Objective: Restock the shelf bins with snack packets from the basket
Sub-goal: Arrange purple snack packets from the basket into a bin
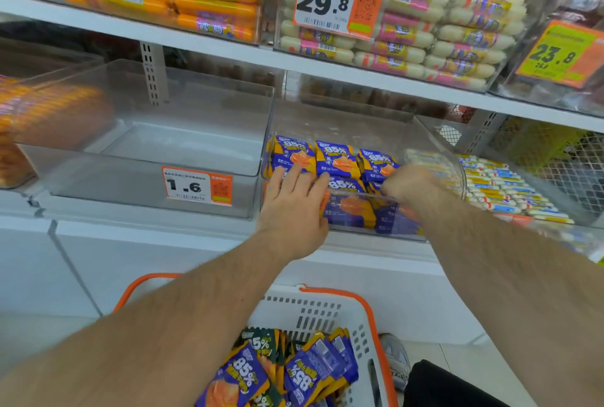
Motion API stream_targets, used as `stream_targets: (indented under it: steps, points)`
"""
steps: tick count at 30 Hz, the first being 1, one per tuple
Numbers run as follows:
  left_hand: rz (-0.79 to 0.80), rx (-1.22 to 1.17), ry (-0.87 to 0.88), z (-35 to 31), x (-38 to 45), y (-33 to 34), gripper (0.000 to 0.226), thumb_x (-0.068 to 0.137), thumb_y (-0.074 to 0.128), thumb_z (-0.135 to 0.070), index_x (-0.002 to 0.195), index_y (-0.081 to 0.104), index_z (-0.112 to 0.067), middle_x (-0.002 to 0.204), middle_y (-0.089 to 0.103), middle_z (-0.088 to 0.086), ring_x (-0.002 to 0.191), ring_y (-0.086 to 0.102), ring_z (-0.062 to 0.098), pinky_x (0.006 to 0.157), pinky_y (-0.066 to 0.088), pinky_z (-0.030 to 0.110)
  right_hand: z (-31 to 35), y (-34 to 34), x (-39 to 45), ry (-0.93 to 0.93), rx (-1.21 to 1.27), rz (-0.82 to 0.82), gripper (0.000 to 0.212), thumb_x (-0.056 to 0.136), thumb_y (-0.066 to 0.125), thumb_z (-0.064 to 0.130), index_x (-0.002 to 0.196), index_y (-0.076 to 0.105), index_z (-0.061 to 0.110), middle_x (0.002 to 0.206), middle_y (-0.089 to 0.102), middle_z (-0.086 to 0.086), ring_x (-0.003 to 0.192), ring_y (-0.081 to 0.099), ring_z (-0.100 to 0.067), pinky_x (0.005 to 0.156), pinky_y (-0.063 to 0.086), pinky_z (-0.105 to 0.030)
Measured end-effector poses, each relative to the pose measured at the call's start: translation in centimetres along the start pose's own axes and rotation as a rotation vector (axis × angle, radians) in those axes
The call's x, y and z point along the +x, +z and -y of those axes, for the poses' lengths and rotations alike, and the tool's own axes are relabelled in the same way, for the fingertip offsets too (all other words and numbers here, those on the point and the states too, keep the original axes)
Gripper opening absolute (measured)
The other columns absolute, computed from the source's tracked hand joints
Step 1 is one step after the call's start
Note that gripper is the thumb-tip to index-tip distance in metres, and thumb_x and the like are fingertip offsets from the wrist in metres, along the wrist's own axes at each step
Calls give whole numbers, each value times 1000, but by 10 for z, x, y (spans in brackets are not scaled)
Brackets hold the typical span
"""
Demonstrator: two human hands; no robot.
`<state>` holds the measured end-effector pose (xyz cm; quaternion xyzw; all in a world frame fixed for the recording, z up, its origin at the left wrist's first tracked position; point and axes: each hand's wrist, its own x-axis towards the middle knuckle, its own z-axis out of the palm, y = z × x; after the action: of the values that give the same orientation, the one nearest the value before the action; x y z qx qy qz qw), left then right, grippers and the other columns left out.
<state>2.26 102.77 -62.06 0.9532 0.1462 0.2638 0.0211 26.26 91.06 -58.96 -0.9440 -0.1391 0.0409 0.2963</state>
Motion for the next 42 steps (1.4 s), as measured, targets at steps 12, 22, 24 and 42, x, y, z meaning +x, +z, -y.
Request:
stream_targets:
  steps: [12, 22, 24, 42]
  points:
    - [562, -640, -415, 21, -166, 39, 44, 97, 49, -17, 141, 49, -21, 142, 54, -1, 124, 54, 17, 102, 42, 29, -17, 129, -187, -1028, -170, -176, 22, 77, 49, 18, 85, 65, 6, 81, 60, -14, 74, 58, -34, 68, 47, -39]
    - [780, -645, -664, 36, -230, 60, 28, 99, 47, -24, 124, 58, -29, 123, 63, -9, 86, 58, 11, 73, 46, 24, -126, 225, -254, -381, -762, 765, 50, 92, 56, 24, 140, 43, 16, 149, 38, -13, 135, 37, -32, 109, 34, -47]
    - [803, -633, -685, 39, -234, 63, 27, 98, 48, -27, 122, 59, -31, 122, 63, -10, 88, 59, 11, 76, 49, 26, -142, 230, -250, -400, -826, 791, 78, 93, 59, 23, 157, 14, 16, 164, 6, -9, 151, 8, -31, 120, 13, -51]
    - [797, -650, -706, 14, -227, 63, 23, 98, 49, -26, 118, 61, -30, 111, 62, -13, 88, 63, 9, 76, 56, 30, -127, 214, -248, -484, -981, 725, 23, 90, 52, 6, 108, 62, 16, 111, 64, -7, 109, 59, -30, 113, 24, -58]
